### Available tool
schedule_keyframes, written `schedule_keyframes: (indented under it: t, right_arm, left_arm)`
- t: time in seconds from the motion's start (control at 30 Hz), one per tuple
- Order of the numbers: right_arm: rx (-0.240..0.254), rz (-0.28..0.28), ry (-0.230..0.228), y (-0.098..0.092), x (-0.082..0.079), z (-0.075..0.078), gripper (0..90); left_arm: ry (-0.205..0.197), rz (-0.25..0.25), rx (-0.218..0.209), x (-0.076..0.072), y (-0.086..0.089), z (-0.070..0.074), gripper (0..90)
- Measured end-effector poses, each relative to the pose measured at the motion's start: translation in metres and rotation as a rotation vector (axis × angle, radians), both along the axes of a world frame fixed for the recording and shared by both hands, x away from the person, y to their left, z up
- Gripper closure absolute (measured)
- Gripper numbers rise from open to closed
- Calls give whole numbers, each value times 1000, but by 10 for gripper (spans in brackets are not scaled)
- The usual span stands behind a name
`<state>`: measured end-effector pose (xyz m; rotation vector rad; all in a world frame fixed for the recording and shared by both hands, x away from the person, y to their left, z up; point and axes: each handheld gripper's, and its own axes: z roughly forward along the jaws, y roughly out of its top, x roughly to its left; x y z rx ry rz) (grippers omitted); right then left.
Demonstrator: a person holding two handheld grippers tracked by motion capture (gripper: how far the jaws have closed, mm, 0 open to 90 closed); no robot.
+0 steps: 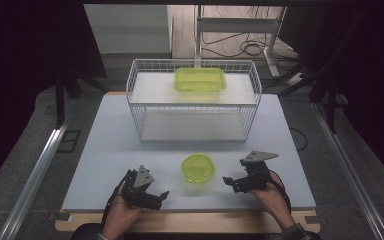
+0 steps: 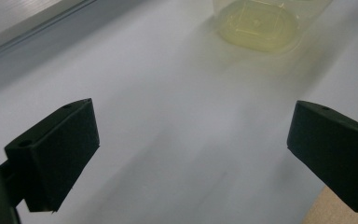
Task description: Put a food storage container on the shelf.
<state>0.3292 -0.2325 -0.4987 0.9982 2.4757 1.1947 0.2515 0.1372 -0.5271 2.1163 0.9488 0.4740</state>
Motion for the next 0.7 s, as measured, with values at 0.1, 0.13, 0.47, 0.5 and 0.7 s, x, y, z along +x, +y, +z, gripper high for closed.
schedule_keyframes:
  t: [0.1,0.13,0.47,0.5,0.7]
  right_arm:
    - [27,-10,20,0,3,5,36]
    - [36,-13,27,0,5,6,36]
    - [93,-71,110,8,19,16,120]
    - [98,-65,116,8,20,18,140]
    - [123,-28,168,15,30,24,276]
  left_arm:
    - [-5,-2,-1,1,0,0,21]
    - [-3,-3,0,2,0,0,21]
    - [4,-5,13,2,-1,-1,24]
    - [3,-4,14,2,-1,-1,24]
    - [0,-11,28,2,-2,-1,28]
